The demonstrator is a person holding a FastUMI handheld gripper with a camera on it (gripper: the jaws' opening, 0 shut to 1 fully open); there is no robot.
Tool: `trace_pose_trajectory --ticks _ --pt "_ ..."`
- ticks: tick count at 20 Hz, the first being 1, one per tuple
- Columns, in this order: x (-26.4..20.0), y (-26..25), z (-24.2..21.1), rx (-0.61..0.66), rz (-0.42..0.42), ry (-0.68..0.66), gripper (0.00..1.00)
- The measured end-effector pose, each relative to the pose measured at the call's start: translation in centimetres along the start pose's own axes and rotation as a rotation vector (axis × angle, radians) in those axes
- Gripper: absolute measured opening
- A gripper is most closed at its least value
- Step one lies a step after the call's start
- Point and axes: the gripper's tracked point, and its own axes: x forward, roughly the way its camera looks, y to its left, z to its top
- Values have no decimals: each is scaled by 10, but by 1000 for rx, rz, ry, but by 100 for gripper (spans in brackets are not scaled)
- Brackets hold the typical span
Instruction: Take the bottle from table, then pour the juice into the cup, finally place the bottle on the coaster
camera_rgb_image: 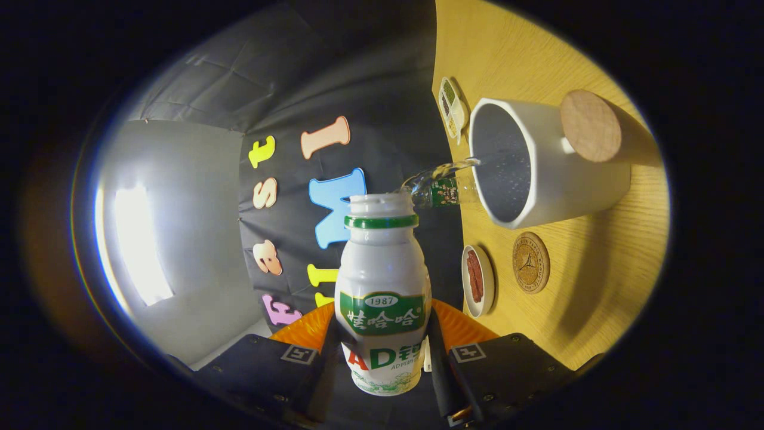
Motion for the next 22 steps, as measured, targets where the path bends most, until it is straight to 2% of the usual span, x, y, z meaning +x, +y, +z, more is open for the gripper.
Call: trace_pose_trajectory --ticks 22 --pt "1 5 1 62 30 -4 67"
